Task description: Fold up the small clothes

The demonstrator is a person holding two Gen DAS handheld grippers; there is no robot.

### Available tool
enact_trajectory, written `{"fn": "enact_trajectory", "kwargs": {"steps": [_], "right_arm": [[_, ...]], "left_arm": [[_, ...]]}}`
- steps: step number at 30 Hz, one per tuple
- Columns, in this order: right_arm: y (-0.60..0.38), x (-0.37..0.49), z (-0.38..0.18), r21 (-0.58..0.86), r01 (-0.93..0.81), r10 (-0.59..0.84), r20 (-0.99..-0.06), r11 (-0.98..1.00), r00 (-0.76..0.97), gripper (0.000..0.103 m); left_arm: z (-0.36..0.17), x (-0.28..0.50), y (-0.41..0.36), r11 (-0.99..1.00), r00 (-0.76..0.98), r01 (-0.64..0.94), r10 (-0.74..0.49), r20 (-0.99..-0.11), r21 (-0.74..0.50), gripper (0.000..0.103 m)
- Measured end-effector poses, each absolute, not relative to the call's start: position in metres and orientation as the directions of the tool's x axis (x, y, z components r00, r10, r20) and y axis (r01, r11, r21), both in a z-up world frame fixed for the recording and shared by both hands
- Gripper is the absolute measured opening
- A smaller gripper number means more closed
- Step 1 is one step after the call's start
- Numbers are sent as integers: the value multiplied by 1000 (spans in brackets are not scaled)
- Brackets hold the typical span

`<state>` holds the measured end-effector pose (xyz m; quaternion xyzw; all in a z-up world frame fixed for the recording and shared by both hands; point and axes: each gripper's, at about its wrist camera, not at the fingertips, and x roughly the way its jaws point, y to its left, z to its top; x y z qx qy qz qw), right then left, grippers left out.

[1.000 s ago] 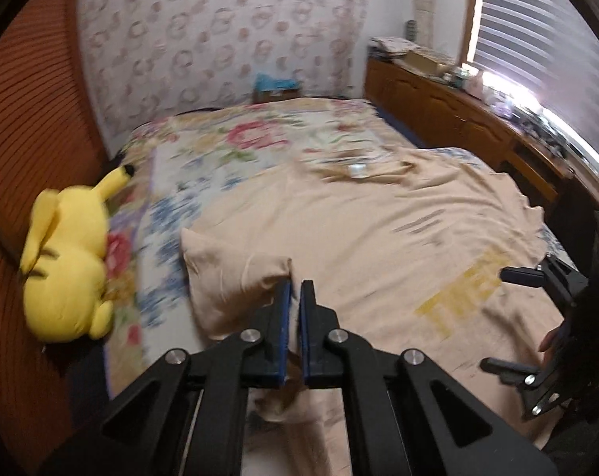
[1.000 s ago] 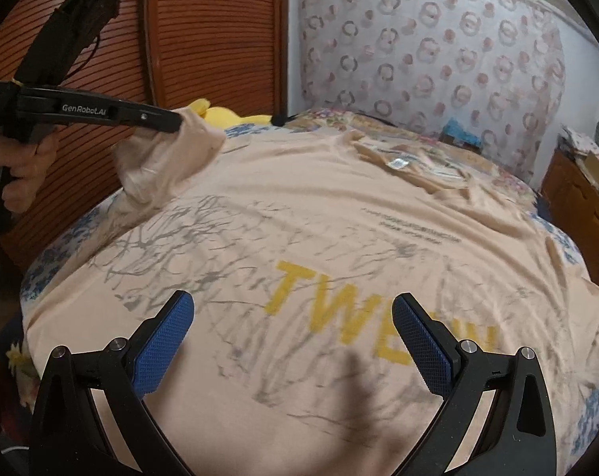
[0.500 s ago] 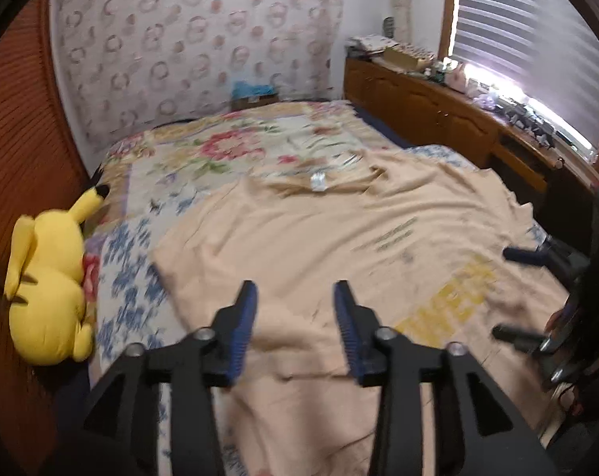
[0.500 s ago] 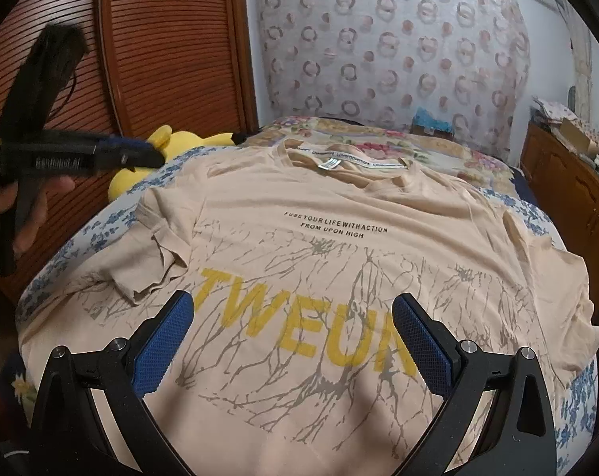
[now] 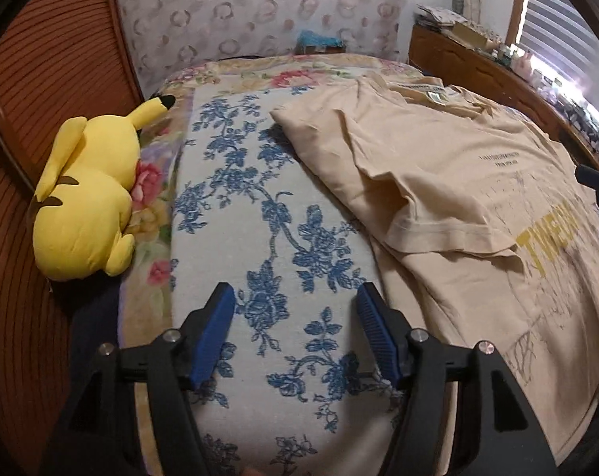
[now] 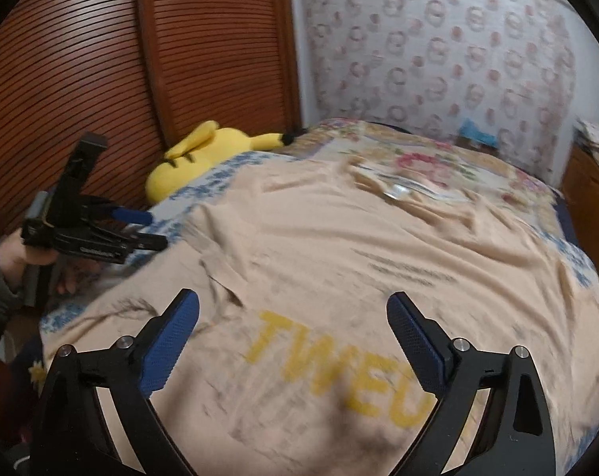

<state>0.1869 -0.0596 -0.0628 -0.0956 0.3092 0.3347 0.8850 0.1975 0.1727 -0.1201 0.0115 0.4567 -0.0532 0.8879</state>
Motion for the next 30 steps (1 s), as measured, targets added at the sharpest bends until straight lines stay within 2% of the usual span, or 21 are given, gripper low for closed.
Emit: {"fn": "enact_trajectory", "kwargs": {"steps": [5, 11, 13, 15, 21, 23, 25, 28, 30], "right_arm": [[-26, 200, -60, 60, -704, 578, -623, 707, 527, 89], [17, 217, -71, 86, -762, 607, -663, 642, 437, 70], [32, 225, -80, 85, -774, 600, -687, 627, 410, 60], [43, 231, -90, 75, -785, 585, -711, 615, 390, 54], [63, 247, -109, 40, -792, 538, -754, 609, 376, 47], [64, 249, -110, 32, -790, 533, -754, 613, 383, 38], [64, 251, -110, 32, -797, 536, -756, 603, 376, 9], [55, 251, -105, 33, -787, 552, -731, 616, 401, 4], [39, 255, -99, 56, -745, 558, -700, 664, 445, 3]], "left_arm": [[-123, 197, 174, 995, 619, 95, -84, -781, -32, 70], [-121, 203, 176, 995, 618, 94, -81, -782, -28, 72], [-121, 204, 177, 995, 616, 91, -77, -784, -26, 73], [-121, 204, 176, 996, 617, 90, -75, -784, -25, 74], [-123, 204, 175, 999, 617, 44, -47, -785, -26, 78], [-123, 204, 173, 999, 617, 33, -41, -786, -26, 79], [-123, 204, 172, 999, 616, 29, -38, -787, -26, 80], [-124, 204, 171, 999, 615, 23, -35, -787, -27, 81], [-124, 204, 171, 999, 615, 16, -34, -788, -30, 81]]}}
